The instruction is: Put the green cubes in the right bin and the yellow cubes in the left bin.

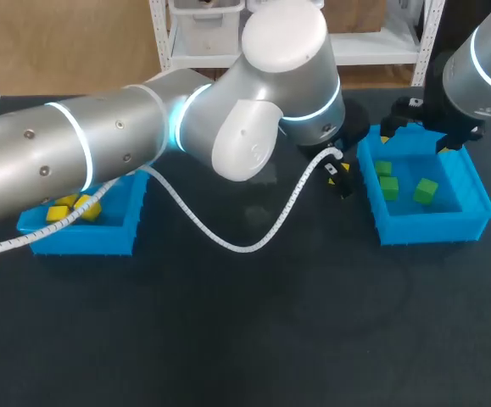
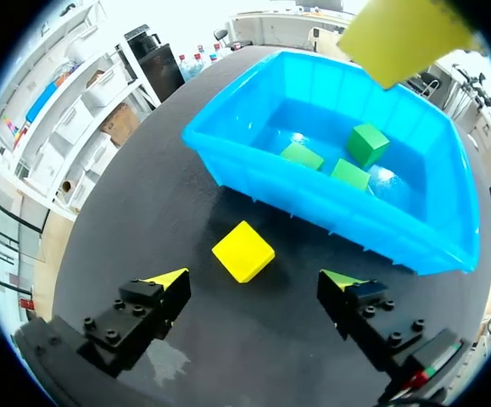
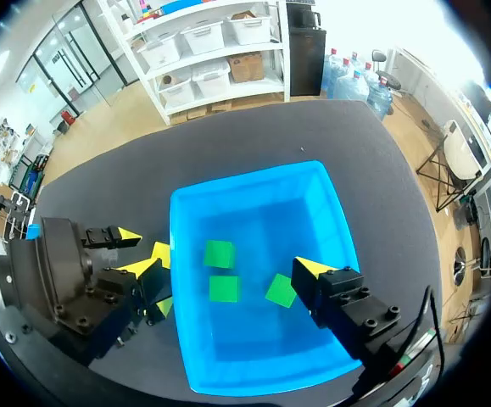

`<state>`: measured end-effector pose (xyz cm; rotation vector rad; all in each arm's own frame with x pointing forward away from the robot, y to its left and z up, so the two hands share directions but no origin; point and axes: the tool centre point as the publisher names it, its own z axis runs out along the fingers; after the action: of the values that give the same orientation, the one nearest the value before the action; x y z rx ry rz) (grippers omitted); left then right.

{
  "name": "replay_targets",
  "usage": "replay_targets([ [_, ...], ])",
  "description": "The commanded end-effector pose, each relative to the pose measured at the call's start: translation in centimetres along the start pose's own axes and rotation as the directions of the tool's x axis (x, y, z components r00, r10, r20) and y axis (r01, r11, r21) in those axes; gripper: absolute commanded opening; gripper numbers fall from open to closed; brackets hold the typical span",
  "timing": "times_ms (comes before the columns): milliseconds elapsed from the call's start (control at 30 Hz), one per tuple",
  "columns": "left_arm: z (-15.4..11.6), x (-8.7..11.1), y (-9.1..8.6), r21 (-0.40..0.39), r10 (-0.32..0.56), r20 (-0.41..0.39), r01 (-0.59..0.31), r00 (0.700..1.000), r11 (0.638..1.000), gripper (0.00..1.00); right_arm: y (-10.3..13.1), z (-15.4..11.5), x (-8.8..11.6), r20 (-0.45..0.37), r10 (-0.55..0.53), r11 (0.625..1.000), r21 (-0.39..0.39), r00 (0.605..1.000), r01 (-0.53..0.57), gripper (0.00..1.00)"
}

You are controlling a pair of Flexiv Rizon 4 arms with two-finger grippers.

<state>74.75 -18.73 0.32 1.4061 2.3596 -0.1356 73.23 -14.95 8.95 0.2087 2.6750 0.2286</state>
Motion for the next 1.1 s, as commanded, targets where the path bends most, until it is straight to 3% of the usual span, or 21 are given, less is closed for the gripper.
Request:
replay_targets([
  [33,0.51,-0.44,0.07,-0.003,-0.003,-0.003,0.003,1.0,1.0,1.0,-0.05,-0.07,0.19,0.007,0.001,1.0,0.001,1.0,-0.001,1.0],
  [800,1.15,-0.86,0.64,-0.033,-0.014,0.012,0.014,1.0,0.999,1.0,-0.05,-0.07,0.19,0.007,0.001,1.0,0.001,1.0,-0.001,1.0],
  [833,1.18,-0.86,0.66,-0.033,-0.014,0.014,0.015,1.0,0.999,0.94,-0.05,-0.07,0.19,0.007,0.001,1.0,0.001,1.0,-0.001,1.0],
  [900,1.21,-0.85,0.67,-0.033,-0.017,0.017,0.017,1.0,0.999,0.49,-0.05,-0.07,0.19,0.007,0.001,1.0,0.001,1.0,-0.001,1.0],
  [933,1.22,-0.84,0.67,-0.033,-0.019,0.021,0.02,1.0,0.999,0.36,-0.05,-0.07,0.19,0.007,0.001,1.0,0.001,1.0,-0.001,1.0],
  [967,1.23,-0.83,0.67,-0.033,-0.021,0.022,0.021,1.0,0.999,0.1,-0.05,-0.07,0.19,0.007,0.001,1.0,0.001,1.0,-0.001,1.0],
  [1000,1.24,-0.82,0.67,-0.032,-0.022,0.024,0.023,0.999,0.999,0.0,-0.05,-0.07,0.19,0.007,0.001,1.0,0.001,1.0,-0.001,1.0],
  [1100,1.28,-0.76,0.57,-0.028,-0.024,0.026,0.024,0.999,0.999,0.0,-0.05,-0.07,0.19,0.007,0.001,1.0,0.001,1.0,-0.001,1.0],
])
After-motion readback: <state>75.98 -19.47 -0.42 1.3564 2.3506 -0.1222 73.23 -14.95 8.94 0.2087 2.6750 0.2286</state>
